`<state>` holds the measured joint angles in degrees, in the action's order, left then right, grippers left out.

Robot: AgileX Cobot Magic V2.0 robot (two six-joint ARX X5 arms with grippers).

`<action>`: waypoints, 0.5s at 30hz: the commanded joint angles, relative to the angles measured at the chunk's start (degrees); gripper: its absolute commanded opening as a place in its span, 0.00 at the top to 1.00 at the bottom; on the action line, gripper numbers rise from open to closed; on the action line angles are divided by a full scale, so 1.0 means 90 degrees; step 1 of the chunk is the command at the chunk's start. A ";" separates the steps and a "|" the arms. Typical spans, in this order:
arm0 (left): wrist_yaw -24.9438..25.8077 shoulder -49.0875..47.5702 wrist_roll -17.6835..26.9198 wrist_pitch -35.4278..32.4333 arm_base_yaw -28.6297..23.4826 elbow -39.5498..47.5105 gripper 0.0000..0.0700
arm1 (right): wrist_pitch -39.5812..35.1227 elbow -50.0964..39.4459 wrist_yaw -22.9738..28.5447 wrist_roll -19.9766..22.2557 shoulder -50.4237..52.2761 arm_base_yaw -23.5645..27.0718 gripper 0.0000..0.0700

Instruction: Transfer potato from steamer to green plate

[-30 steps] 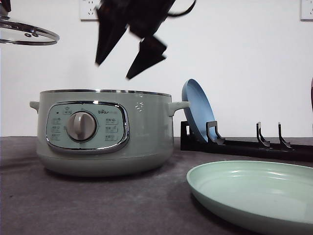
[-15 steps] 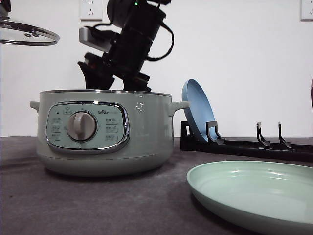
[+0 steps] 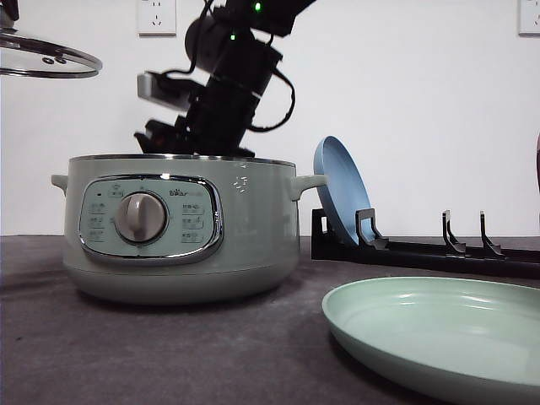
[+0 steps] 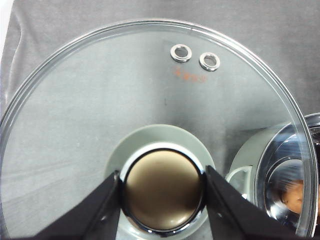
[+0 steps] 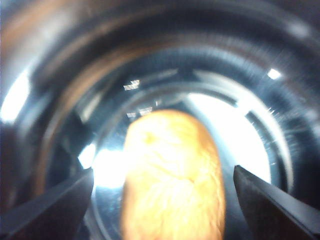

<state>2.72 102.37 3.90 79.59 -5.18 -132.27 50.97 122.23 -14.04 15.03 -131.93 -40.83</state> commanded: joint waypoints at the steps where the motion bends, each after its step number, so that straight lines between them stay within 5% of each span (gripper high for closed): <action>1: 0.0005 -0.0036 -0.0010 -0.0228 -0.0018 -0.0296 1.00 | -0.0041 0.0171 -0.0078 0.0038 -0.0185 -0.0031 0.20; 15: 0.0005 -0.0036 -0.0010 -0.0242 -0.0019 -0.0296 1.00 | 0.0056 0.0165 -0.0275 -0.0175 -0.0326 0.0008 0.56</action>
<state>2.72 102.37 3.88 79.56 -5.19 -132.27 51.59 122.23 -16.39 14.51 -132.60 -40.42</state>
